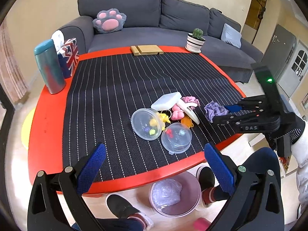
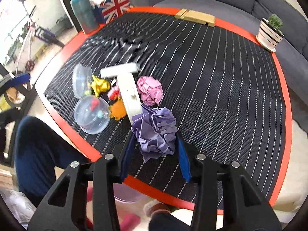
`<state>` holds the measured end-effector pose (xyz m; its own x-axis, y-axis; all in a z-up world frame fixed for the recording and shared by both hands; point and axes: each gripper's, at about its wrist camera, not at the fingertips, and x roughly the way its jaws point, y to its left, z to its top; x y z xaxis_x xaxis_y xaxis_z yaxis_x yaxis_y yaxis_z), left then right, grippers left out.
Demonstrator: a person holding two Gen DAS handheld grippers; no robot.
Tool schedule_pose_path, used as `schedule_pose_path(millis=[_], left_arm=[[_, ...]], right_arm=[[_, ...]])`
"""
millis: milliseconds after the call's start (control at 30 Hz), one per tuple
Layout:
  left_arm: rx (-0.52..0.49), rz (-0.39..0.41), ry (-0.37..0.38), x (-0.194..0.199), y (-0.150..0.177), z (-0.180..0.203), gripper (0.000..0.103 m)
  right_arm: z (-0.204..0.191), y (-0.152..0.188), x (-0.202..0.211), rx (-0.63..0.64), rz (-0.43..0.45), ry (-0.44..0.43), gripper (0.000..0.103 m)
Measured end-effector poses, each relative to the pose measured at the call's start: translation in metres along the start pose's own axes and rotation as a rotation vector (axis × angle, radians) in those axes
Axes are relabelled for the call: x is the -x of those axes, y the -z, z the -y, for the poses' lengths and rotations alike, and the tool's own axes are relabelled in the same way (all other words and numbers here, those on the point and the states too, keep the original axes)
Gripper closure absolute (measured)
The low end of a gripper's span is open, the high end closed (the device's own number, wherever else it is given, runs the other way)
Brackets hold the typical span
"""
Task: Collect trash
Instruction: 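Reach the right gripper to the crumpled purple paper and grasp it, then carry the purple paper to the bin with the right gripper while the left gripper grasps the clear plastic cup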
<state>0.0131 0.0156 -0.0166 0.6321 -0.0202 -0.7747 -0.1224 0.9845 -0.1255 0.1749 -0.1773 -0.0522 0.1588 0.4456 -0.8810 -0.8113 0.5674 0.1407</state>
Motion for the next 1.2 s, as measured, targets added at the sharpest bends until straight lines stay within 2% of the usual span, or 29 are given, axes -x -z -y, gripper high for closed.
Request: schedule_pose_path(millis=[400,700,933,1067,1200], left_arm=[[-0.002,-0.042,0.055,-0.025,-0.02,-0.004,0.005],[-0.001,-0.103,0.126,-0.059,-0.032,-0.022,0.005],[-0.011,-0.095,0.19,-0.078,-0.036,-0.032,0.006],[-0.009,-0.095,0.227,-0.086,-0.035,-0.034,0.012],[0.0,-0.109,0.247,-0.094,-0.034,-0.036,0.023]], right_arm=[[-0.004,0.012,0.027,-0.064,0.078,-0.06,0.061],[-0.002,0.018,0.03,-0.081,0.085,-0.068,0.061],[0.003,0.018,0.031,-0.094,0.091,-0.063,0.061],[0.003,0.019,0.03,-0.096,0.088,-0.064,0.061],[0.003,0.019,0.029,-0.096,0.084,-0.065,0.061]])
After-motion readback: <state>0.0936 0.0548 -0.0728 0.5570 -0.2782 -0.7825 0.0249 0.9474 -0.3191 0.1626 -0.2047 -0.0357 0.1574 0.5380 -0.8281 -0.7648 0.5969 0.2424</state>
